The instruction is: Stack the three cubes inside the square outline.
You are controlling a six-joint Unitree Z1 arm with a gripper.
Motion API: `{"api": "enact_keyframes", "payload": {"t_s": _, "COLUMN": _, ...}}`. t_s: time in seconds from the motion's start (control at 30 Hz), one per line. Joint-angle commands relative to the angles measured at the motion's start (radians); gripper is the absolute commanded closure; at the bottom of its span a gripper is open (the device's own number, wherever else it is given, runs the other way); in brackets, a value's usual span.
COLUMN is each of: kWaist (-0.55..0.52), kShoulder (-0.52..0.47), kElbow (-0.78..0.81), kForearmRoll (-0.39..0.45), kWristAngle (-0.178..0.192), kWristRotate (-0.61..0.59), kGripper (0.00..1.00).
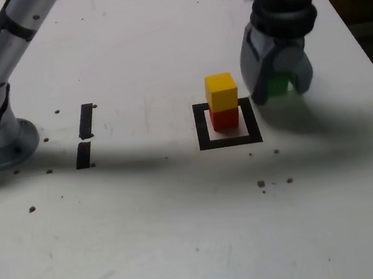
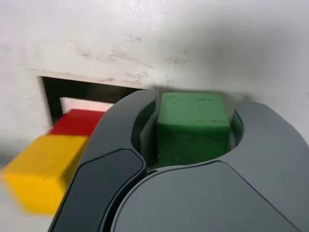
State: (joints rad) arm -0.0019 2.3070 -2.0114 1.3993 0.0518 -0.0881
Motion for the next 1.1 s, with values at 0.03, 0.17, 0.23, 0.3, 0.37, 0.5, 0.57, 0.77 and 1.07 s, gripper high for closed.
{"api": "enact_keyframes", "payload": {"t_s": 0.03, "kWaist": -0.008, "kShoulder": -0.054, "kElbow": -0.060, "kForearmRoll": 0.088, "kWristAngle": 0.012, "kWristRotate": 0.007, "kGripper": 0.76}}
{"api": "enact_keyframes", "payload": {"t_s": 0.17, "kWaist": -0.022, "kShoulder": -0.127, "kElbow": -0.138, "kForearmRoll": 0.204, "kWristAngle": 0.006, "kWristRotate": 0.011, "kGripper": 0.76}}
{"api": "enact_keyframes", "payload": {"t_s": 0.23, "kWaist": -0.031, "kShoulder": -0.163, "kElbow": -0.152, "kForearmRoll": 0.230, "kWristAngle": -0.005, "kWristRotate": 0.011, "kGripper": 0.76}}
{"api": "enact_keyframes", "payload": {"t_s": 0.3, "kWaist": -0.040, "kShoulder": -0.198, "kElbow": -0.140, "kForearmRoll": 0.237, "kWristAngle": -0.015, "kWristRotate": 0.010, "kGripper": 0.76}}
{"api": "enact_keyframes", "payload": {"t_s": 0.37, "kWaist": -0.051, "kShoulder": -0.238, "kElbow": -0.099, "kForearmRoll": 0.238, "kWristAngle": -0.021, "kWristRotate": 0.008, "kGripper": 0.76}}
{"api": "enact_keyframes", "payload": {"t_s": 0.5, "kWaist": -0.065, "kShoulder": -0.292, "kElbow": 0.014, "kForearmRoll": 0.237, "kWristAngle": -0.031, "kWristRotate": 0.000, "kGripper": 0.76}}
{"api": "enact_keyframes", "payload": {"t_s": 0.57, "kWaist": -0.073, "kShoulder": -0.307, "kElbow": 0.066, "kForearmRoll": 0.234, "kWristAngle": -0.037, "kWristRotate": -0.008, "kGripper": 0.76}}
{"api": "enact_keyframes", "payload": {"t_s": 0.77, "kWaist": -0.113, "kShoulder": -0.314, "kElbow": 0.146, "kForearmRoll": 0.207, "kWristAngle": -0.043, "kWristRotate": -0.044, "kGripper": 0.76}}
{"api": "enact_keyframes", "payload": {"t_s": 1.07, "kWaist": -0.133, "kShoulder": -0.296, "kElbow": 0.193, "kForearmRoll": 0.161, "kWristAngle": -0.025, "kWristRotate": -0.062, "kGripper": 0.76}}
